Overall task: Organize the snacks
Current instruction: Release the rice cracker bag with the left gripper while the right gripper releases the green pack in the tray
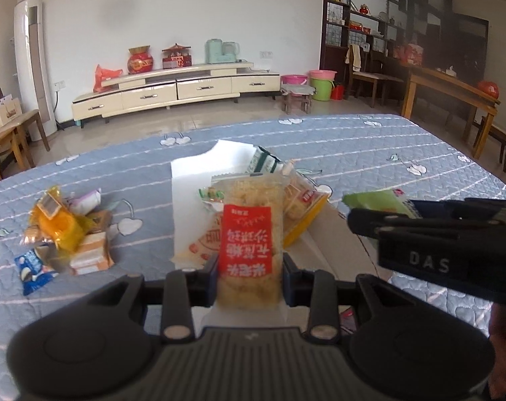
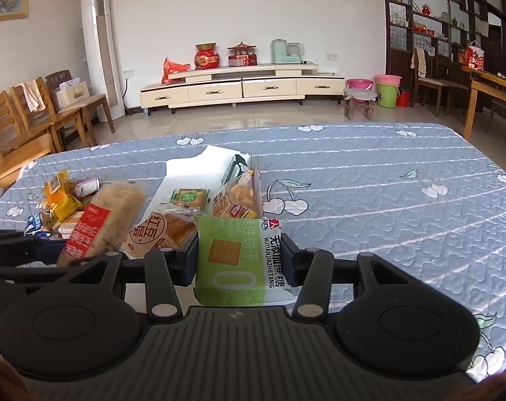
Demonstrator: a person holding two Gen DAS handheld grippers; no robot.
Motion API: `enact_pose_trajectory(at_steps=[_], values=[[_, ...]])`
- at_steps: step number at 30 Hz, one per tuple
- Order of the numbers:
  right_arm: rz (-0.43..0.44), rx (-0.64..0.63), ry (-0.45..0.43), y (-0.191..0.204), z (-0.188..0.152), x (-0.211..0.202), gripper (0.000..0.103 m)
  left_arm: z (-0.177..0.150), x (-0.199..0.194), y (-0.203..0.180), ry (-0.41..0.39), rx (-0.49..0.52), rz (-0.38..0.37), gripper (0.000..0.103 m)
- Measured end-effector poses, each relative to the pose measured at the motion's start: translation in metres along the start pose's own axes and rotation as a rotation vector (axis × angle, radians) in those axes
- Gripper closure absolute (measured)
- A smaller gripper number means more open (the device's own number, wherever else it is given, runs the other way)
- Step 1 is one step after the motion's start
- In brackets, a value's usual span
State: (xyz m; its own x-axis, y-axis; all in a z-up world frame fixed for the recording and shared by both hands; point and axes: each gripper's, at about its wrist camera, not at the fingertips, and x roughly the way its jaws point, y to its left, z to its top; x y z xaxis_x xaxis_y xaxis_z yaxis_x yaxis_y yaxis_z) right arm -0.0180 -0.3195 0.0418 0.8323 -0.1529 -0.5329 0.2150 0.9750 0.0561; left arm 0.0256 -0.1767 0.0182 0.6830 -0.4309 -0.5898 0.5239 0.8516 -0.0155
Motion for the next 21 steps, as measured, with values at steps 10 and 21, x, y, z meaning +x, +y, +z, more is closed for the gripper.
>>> enact_pose_trajectory(at_steps=[10,21], values=[[-0.003,0.001,0.018,-0.002,0.006,0.018,0.039,-0.003,0.012,0.003,0.026,-0.04,-0.086,0.062],[-0.005,-0.023,-0.042,0.008,0.01,-0.006,0.024,-0.004,-0.016,0.026,-0.026,-0.108,0.008,0.018]])
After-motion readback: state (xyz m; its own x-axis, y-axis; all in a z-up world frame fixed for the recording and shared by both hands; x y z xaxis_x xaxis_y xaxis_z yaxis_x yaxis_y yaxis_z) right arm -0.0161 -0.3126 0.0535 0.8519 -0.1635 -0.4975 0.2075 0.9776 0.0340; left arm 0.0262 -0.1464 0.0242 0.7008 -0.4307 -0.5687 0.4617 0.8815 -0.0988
